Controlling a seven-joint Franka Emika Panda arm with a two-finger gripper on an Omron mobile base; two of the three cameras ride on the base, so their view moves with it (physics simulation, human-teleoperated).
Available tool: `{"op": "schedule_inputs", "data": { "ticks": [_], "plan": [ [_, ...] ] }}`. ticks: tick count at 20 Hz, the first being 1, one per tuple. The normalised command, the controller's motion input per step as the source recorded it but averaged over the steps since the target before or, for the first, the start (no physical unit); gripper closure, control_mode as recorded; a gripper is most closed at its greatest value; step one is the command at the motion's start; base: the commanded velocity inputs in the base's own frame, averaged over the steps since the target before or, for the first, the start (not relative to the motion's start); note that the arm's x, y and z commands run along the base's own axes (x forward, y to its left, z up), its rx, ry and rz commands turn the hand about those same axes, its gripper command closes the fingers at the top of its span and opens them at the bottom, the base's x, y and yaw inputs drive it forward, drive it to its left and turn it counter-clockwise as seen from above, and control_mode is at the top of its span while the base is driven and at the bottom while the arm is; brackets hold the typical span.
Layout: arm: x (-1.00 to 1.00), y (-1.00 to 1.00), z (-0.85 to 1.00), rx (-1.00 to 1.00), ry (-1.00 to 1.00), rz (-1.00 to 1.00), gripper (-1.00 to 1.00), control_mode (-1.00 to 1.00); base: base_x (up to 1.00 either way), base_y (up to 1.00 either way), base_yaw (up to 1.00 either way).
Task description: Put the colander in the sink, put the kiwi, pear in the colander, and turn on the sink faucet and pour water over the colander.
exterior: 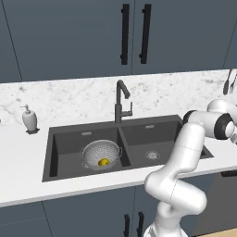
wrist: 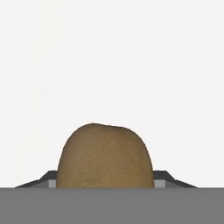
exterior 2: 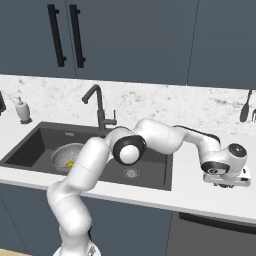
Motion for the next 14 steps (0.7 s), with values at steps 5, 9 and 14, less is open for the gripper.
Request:
{"op": "schedule_inputs", "data": {
  "ticks": [5,9,14],
  "plan": [
    [0.00,0.39,-0.19,0.01,0.00,0.11,1.00,-1.00,0.00,0.00,0.00],
    [-0.49,0.73,0.05,0.04,-0.05,0.17,1.00,-1.00,0.00,0.00,0.00],
    [-0.68,1.00,0.29,0.06,-0.05,0.18,1.00,-1.00,0.00,0.00,0.00]
  ]
}}
